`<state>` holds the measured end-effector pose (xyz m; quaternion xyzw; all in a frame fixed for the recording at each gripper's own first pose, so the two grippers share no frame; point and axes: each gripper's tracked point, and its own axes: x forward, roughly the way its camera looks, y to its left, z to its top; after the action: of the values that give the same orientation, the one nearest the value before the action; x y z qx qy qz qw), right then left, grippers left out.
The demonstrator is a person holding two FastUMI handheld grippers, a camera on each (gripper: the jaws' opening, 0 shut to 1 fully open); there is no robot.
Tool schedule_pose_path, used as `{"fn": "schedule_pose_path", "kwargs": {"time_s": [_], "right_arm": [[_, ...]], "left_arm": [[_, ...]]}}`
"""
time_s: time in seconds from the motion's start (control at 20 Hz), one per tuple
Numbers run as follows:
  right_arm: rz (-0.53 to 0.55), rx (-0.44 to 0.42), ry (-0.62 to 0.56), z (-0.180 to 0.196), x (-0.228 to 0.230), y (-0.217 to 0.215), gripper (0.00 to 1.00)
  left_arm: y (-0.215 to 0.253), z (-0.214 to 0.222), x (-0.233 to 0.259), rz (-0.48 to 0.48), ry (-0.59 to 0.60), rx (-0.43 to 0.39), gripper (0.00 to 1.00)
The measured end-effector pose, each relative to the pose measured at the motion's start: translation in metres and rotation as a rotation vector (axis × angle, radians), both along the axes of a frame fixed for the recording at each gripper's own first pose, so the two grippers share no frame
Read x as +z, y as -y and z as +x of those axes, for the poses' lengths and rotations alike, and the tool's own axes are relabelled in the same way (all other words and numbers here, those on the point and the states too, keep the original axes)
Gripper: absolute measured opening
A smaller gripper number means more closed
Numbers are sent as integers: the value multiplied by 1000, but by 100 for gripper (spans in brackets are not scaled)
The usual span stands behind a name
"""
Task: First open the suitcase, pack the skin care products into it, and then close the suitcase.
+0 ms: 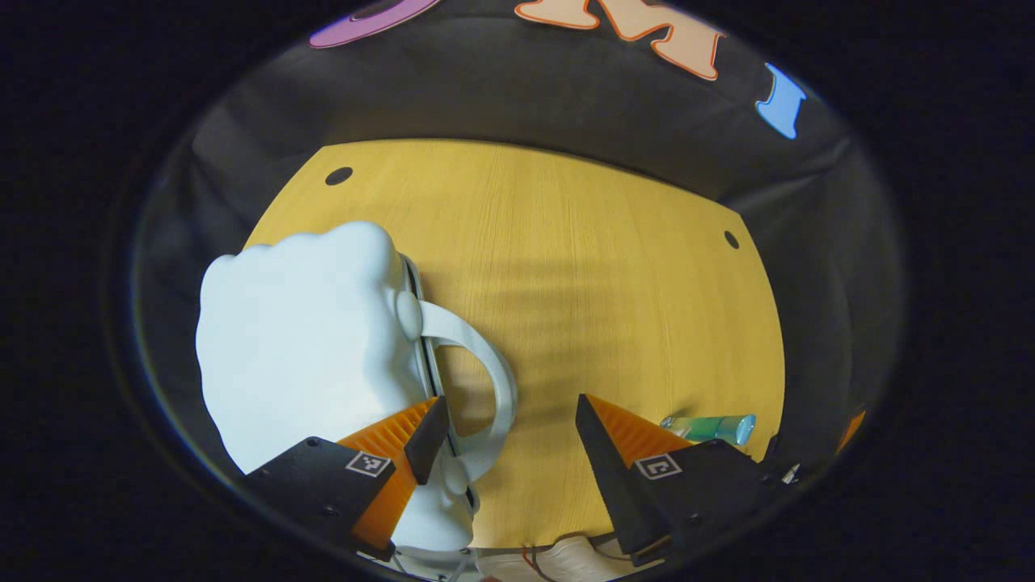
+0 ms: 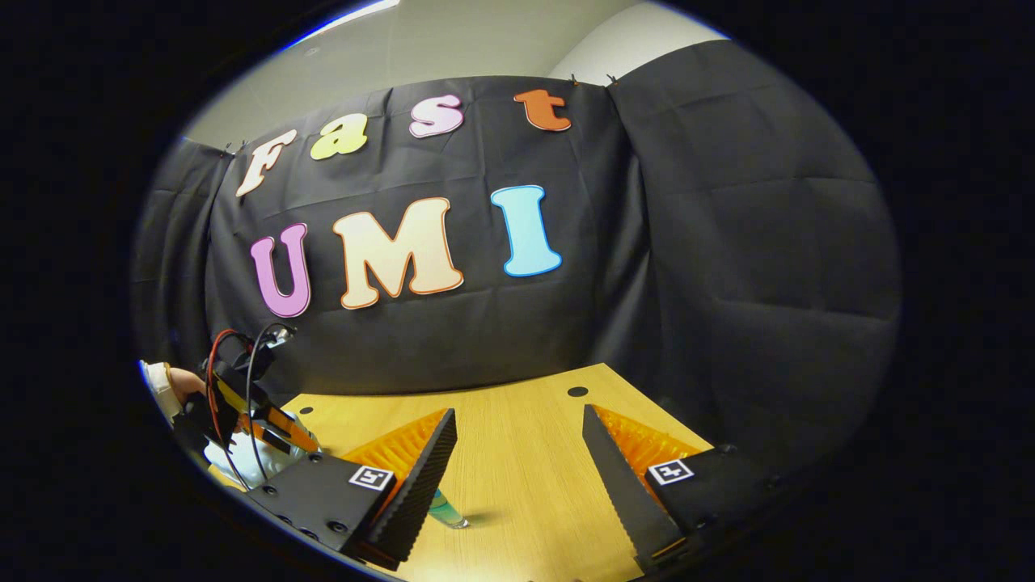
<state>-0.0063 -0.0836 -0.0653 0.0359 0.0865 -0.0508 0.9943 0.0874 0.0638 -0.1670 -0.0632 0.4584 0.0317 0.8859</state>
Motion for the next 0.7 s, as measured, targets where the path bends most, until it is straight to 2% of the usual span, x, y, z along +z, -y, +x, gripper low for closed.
{"fn": "schedule_pose_path", "kwargs": {"time_s": [0.1, 0.15, 0.3, 0.55, 0.6, 0.7], "right_arm": [[-1, -14, 3, 1, 1, 5, 95], [-1, -22, 7, 0, 2, 8, 98], [6, -46, 5, -3, 0, 16, 98], [25, -93, -15, -8, -10, 32, 98], [28, -102, -20, -9, -11, 35, 94], [32, -113, -26, -10, -14, 38, 98]], "left_arm": [[-2, 6, -7, 5, -28, 11, 90], [-3, 10, -11, 4, -43, 19, 87], [-4, 12, -26, 5, -106, 37, 78], [-14, 12, -42, 27, -176, 92, 57], [-17, 12, -44, 38, -183, 96, 53], [-20, 13, -48, 50, -201, 100, 44]]}}
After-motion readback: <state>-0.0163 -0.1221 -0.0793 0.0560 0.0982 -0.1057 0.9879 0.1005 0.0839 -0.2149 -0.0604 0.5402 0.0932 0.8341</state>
